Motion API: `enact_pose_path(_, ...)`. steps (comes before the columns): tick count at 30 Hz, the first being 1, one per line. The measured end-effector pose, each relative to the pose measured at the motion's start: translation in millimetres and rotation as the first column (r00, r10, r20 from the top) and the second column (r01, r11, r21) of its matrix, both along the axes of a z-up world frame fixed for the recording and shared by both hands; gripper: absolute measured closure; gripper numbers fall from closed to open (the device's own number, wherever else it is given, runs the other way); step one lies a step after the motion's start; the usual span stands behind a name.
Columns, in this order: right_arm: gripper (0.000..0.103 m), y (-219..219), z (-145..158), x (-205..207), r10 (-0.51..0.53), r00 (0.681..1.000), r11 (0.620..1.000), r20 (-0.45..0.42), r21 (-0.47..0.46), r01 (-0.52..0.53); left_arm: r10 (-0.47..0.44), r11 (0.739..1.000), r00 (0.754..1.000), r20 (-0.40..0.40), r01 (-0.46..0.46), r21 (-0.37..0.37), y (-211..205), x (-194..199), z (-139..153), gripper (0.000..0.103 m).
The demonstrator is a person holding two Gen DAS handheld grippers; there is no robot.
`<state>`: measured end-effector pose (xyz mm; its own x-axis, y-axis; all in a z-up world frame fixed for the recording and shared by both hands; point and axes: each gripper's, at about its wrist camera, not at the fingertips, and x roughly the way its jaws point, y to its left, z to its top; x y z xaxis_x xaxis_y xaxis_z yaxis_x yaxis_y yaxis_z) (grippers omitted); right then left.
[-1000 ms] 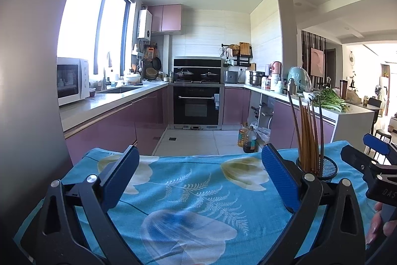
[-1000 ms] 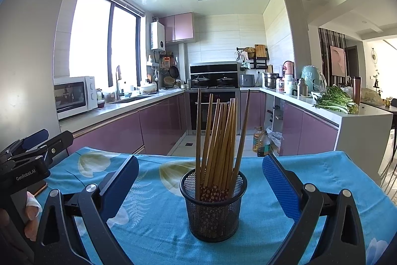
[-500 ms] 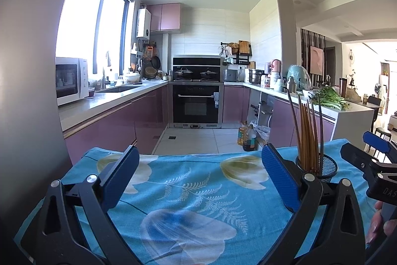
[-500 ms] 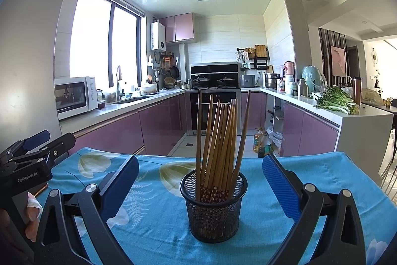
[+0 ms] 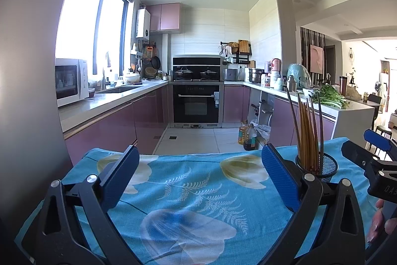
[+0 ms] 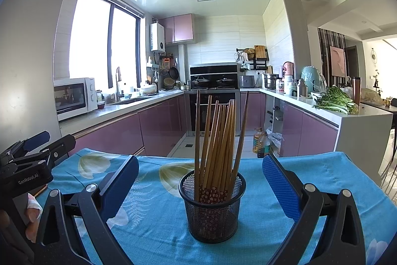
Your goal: Organize utensils
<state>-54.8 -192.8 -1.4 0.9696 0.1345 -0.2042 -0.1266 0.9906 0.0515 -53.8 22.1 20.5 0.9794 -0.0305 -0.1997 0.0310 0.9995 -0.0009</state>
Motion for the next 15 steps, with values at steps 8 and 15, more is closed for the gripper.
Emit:
enact_pose_path(8,0.006,-0.3,0.3,-0.6,-0.002,1.000,1.000,0.002,0.001,0.002,0.000,1.000,1.000,0.000,0.000,0.000,-0.2,0.1,0.4,0.006)
enact_pose_path(15,0.006,0.1,-0.5,0.6,-0.006,1.000,1.000,0.002,0.007,0.006,0.001,1.000,1.000,0.000,-0.001,0.002,-0.4,0.0,0.7,0.006)
